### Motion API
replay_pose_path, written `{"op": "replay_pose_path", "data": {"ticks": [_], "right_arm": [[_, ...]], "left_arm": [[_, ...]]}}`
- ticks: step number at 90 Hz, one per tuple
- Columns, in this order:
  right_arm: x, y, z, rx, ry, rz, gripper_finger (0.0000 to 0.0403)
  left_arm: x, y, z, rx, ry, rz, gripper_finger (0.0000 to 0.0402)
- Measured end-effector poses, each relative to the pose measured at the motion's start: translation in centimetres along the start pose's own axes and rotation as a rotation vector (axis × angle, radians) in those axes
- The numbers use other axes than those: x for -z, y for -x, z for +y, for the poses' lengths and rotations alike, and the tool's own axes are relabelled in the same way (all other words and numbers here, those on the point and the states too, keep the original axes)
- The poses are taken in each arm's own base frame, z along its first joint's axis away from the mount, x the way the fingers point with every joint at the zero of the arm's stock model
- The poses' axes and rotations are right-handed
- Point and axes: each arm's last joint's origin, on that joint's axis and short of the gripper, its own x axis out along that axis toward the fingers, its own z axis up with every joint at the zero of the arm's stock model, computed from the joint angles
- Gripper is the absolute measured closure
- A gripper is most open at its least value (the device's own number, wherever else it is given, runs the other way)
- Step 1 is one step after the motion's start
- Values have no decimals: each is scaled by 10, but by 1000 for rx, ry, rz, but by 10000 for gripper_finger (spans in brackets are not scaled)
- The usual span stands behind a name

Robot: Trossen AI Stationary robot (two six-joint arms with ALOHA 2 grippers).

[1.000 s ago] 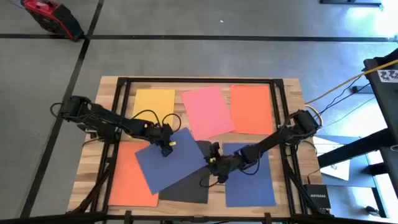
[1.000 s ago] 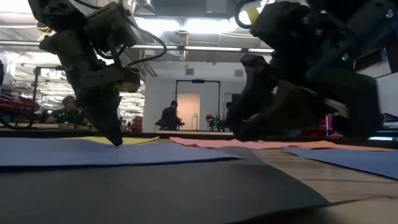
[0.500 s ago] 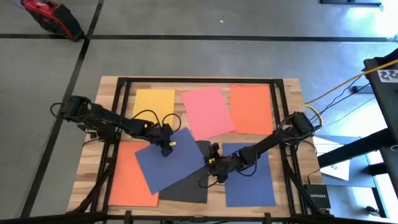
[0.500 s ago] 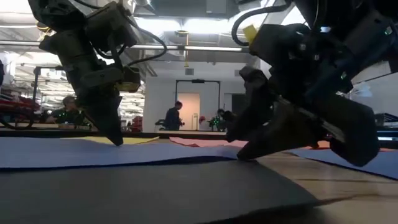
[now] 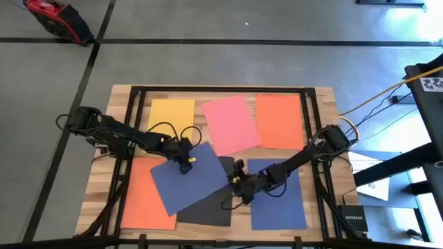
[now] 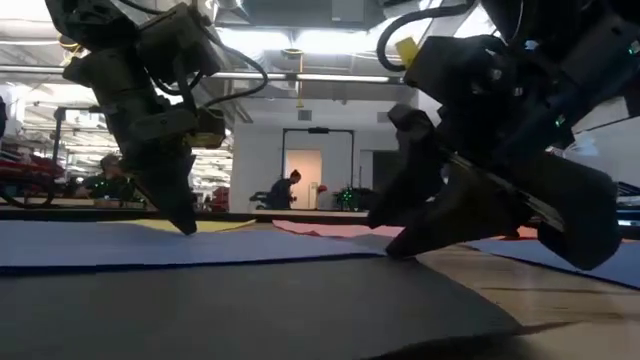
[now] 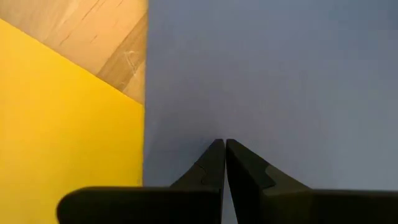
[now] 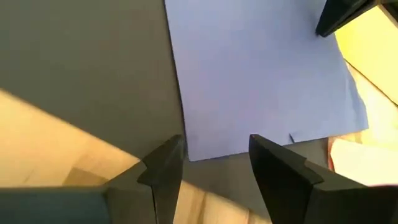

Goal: Organize paper
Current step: Stack the blue paper on top of the blue paper on the table

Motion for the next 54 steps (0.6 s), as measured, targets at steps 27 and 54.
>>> {"op": "replay_pose_path", "data": {"ticks": [27,54], "right_arm": [[0,4,3,-29,14,5,230],[2,-2,-8,-21,8,11,230]], "left_arm": [[0,0,0,0,-8,-1,402],[0,0,0,0,-8,0,402]]}}
